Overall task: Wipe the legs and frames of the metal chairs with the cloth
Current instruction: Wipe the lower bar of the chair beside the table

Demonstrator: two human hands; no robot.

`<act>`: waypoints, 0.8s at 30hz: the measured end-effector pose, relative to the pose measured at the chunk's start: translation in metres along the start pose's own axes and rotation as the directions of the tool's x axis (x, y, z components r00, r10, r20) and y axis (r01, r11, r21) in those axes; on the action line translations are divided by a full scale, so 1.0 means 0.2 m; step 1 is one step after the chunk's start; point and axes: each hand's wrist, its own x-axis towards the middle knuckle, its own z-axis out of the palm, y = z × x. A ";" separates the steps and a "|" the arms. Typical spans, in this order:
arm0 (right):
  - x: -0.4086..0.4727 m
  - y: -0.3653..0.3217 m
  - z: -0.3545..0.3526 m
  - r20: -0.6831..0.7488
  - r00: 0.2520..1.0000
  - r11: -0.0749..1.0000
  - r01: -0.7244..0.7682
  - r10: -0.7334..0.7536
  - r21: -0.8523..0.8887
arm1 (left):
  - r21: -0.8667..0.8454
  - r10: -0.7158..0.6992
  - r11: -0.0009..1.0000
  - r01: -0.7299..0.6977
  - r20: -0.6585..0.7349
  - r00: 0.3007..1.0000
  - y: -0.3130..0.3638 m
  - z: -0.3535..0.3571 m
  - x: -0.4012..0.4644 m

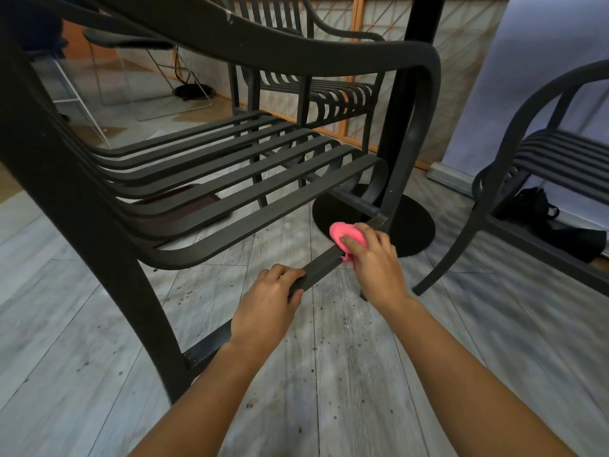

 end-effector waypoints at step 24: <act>0.12 0.11 -0.24 -0.231 0.946 0.876 -0.097 0.229 0.472 | 0.117 0.015 0.993 -0.011 -0.032 0.999 0.16 0.03 0.13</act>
